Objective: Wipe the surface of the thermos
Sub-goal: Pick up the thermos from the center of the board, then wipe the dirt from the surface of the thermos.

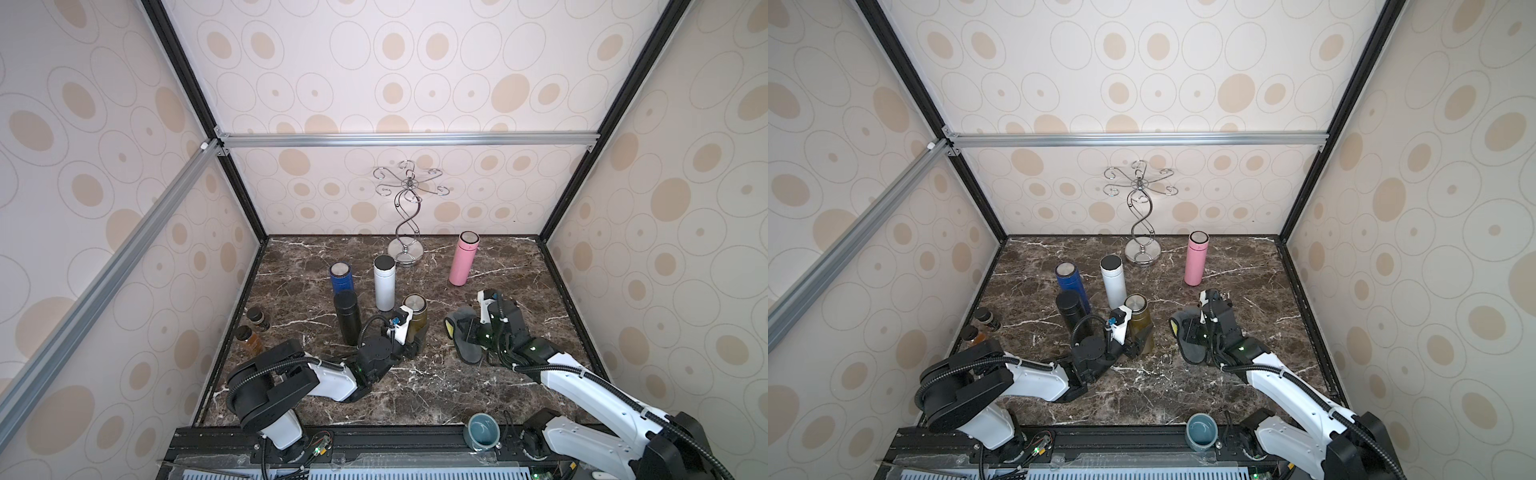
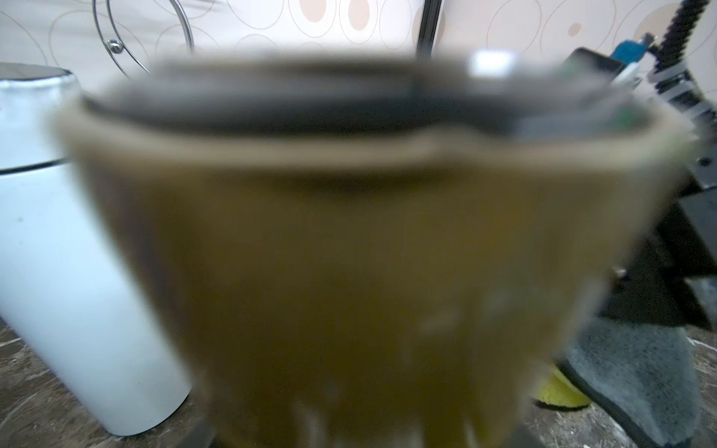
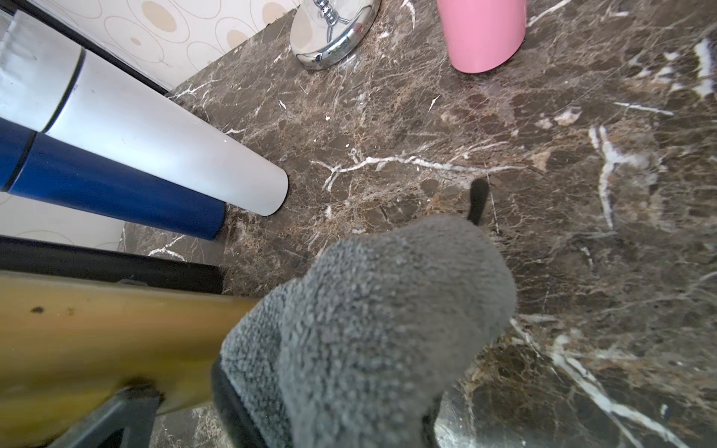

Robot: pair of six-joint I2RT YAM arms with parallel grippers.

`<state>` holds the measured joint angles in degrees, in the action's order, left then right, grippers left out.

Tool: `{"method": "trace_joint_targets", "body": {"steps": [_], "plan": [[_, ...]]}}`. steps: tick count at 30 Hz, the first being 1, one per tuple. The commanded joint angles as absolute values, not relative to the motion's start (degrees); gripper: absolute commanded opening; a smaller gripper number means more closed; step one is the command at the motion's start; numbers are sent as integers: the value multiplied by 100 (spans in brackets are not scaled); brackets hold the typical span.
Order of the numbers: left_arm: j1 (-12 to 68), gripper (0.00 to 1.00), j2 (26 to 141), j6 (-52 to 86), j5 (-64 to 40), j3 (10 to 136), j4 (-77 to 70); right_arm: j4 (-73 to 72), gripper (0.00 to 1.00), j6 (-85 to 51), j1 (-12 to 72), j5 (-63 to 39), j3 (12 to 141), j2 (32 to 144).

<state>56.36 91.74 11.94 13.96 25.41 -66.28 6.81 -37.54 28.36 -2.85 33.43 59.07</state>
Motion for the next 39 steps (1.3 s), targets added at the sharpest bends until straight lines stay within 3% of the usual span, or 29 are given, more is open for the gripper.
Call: {"method": "trace_joint_targets", "body": {"steps": [1,8,12,23,33,39], "plan": [[5651,66,9028,1002,1359,2550,-6854,420,0,-3726,2762,-486,3406,6021],[5651,63,8809,965,1086,2363,-6826,-698,0,-4069,2421,-2084,3151,6332],[5651,63,8819,972,993,2135,-7183,-767,0,-4147,2380,-2470,3237,6639],[5657,63,9149,1103,1001,2050,-7532,-1012,0,-4181,2357,-3015,3695,7433],[5643,62,9245,1255,923,2003,-7587,-2887,0,-5334,2472,-3725,2932,8273],[5643,61,9308,1245,927,2043,-7525,-2065,0,-4988,2830,-3304,3006,8294]]}}
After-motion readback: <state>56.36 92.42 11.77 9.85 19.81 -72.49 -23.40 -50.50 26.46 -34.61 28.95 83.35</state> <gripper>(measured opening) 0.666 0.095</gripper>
